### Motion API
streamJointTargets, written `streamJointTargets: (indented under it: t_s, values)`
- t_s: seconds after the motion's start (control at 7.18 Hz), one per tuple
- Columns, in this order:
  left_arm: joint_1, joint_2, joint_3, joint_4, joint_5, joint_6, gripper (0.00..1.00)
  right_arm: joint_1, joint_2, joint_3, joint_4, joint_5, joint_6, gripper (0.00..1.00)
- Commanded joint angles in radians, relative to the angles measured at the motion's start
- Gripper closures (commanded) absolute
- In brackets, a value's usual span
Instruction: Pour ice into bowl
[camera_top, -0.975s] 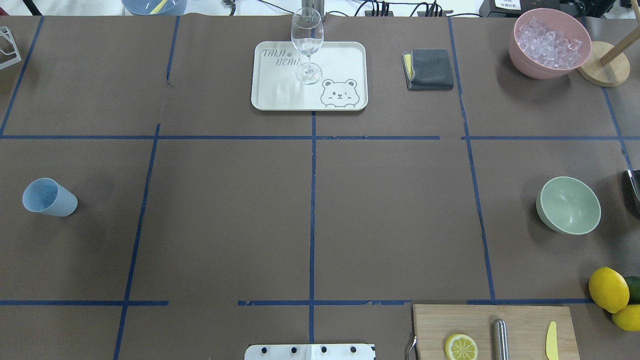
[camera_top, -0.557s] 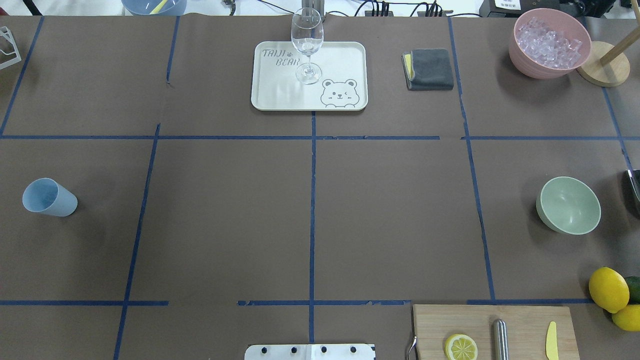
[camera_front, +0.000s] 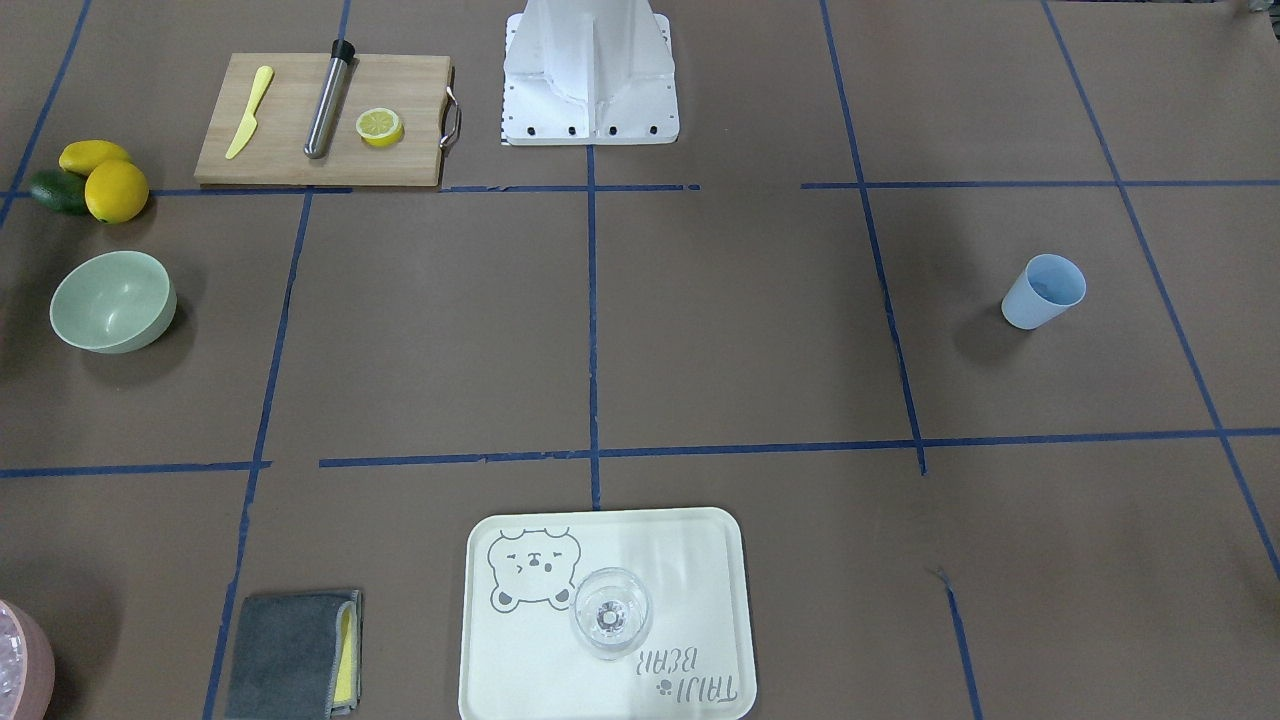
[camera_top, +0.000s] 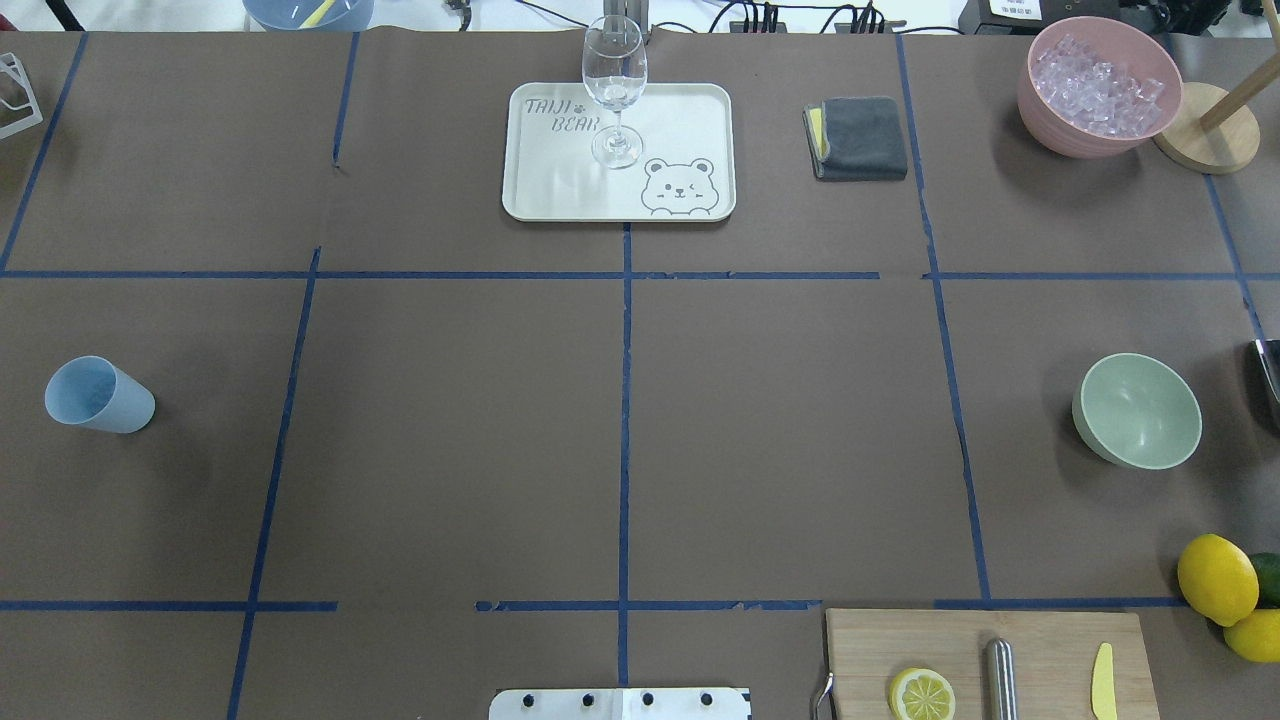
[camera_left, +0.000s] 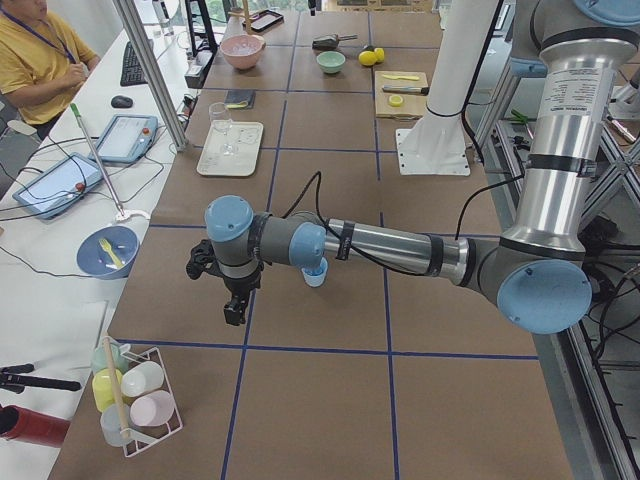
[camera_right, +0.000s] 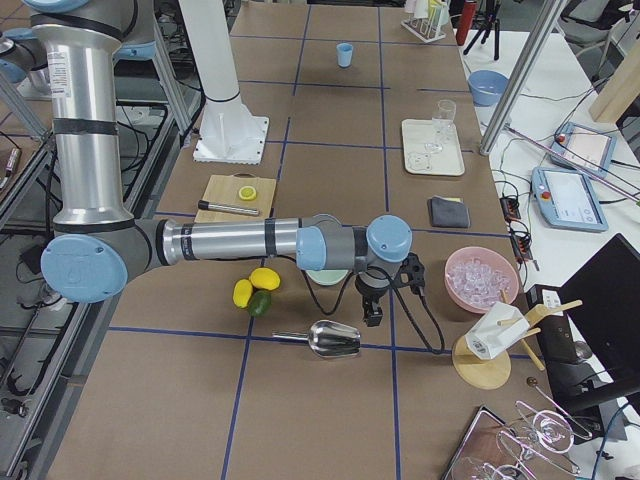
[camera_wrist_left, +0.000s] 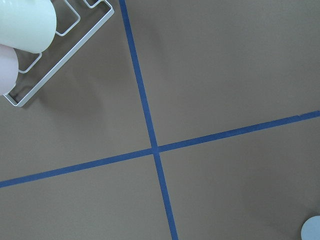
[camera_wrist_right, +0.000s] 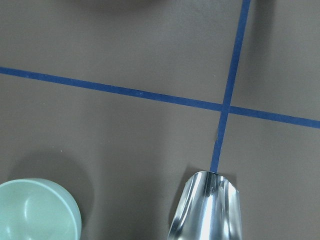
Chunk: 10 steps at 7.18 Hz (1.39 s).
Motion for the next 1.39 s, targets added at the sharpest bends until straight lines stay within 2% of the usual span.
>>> streamJointTargets:
  t_s: [0.0,0.28,0.42,0.56,0.7,0.84,1.11,1.25]
  values:
    - [0.0,0.0,-0.009,-0.001,-0.004,0.003,0.0,-0.037,-0.017,0.0,0.064,-0.001,0.012,0.0]
    - [0.001,0.005,-0.031,-0.001,-0.002,0.001,0.0,-0.089,-0.024,0.01,0.165,0.003,0.107,0.0]
    - [0.001,0.011,-0.036,-0.001,-0.004,0.003,0.0,-0.168,-0.037,0.011,0.289,0.0,0.258,0.0]
    - [0.001,0.013,-0.042,-0.001,-0.002,0.003,0.0,-0.23,-0.088,0.01,0.45,-0.006,0.445,0.0]
    - [0.001,0.013,-0.042,0.0,-0.002,0.003,0.0,-0.267,-0.141,0.008,0.606,-0.033,0.551,0.0]
    - [0.001,0.013,-0.042,0.0,-0.002,0.001,0.0,-0.298,-0.145,0.013,0.626,-0.037,0.677,0.0]
    - [0.001,0.013,-0.043,0.0,-0.002,0.001,0.0,-0.329,-0.169,0.014,0.631,-0.05,0.686,0.0]
    - [0.001,0.013,-0.042,0.0,-0.002,0.001,0.0,-0.373,-0.221,0.013,0.731,-0.108,0.695,0.0]
